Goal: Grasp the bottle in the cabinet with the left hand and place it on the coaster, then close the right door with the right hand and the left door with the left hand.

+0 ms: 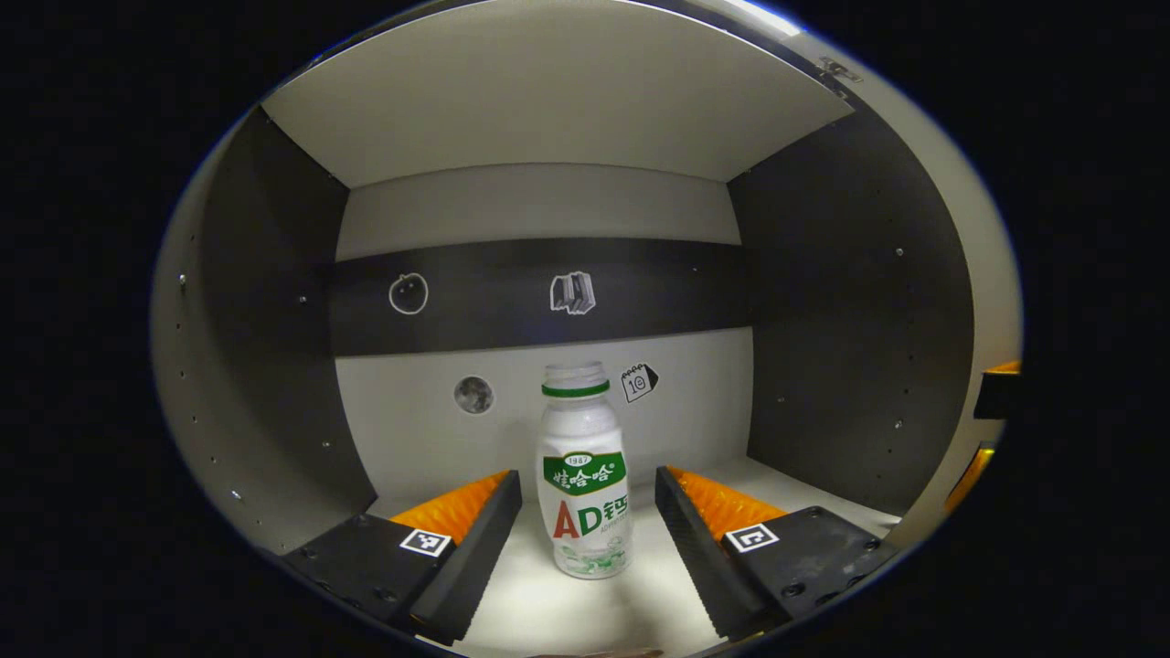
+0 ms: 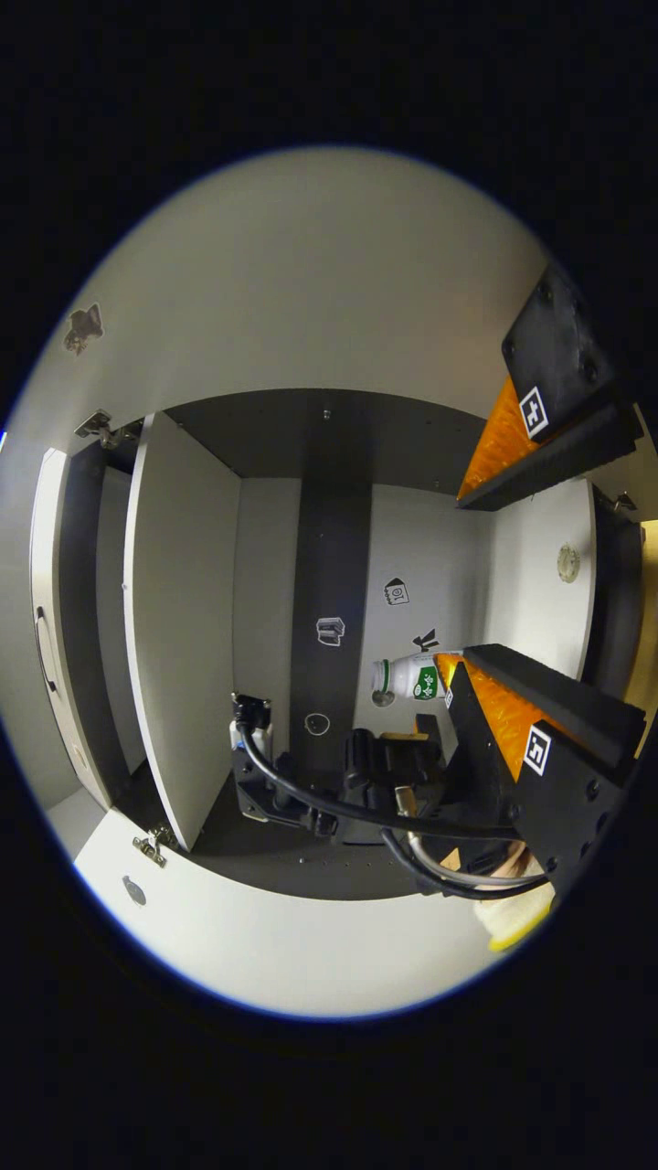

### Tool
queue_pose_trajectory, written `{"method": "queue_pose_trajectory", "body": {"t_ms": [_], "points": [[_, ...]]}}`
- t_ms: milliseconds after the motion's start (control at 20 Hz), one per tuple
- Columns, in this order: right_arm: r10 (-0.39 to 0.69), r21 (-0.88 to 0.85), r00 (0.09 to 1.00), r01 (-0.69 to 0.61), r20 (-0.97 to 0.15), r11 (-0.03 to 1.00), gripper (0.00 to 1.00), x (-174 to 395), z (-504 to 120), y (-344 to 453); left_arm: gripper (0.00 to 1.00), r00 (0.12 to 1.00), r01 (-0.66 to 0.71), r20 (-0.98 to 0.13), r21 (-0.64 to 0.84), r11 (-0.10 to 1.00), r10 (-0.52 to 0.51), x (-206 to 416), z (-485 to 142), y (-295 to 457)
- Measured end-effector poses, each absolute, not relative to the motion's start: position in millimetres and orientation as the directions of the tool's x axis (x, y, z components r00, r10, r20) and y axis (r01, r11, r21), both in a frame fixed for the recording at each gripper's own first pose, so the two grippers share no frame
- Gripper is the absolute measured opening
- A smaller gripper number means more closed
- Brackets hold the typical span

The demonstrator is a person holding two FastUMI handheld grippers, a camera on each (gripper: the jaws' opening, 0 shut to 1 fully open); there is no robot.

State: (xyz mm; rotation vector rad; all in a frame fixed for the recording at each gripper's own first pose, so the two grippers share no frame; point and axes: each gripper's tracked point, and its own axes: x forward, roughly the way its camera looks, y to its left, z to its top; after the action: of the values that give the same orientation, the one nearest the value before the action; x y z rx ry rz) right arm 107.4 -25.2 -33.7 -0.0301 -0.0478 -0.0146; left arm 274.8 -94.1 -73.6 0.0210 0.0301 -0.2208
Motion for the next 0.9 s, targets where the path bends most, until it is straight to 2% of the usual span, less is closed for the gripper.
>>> {"method": "queue_pose_trajectory", "body": {"t_ms": [900], "points": [[-0.005, -0.047, 1.0, 0.005, 0.007, 0.999, 0.98, 125.4, -53.1, -28.8, 0.94, 0.984, 0.176, -0.033, 0.058, 0.983, -0.174, 323.4, -90.1, -97.3]]}}
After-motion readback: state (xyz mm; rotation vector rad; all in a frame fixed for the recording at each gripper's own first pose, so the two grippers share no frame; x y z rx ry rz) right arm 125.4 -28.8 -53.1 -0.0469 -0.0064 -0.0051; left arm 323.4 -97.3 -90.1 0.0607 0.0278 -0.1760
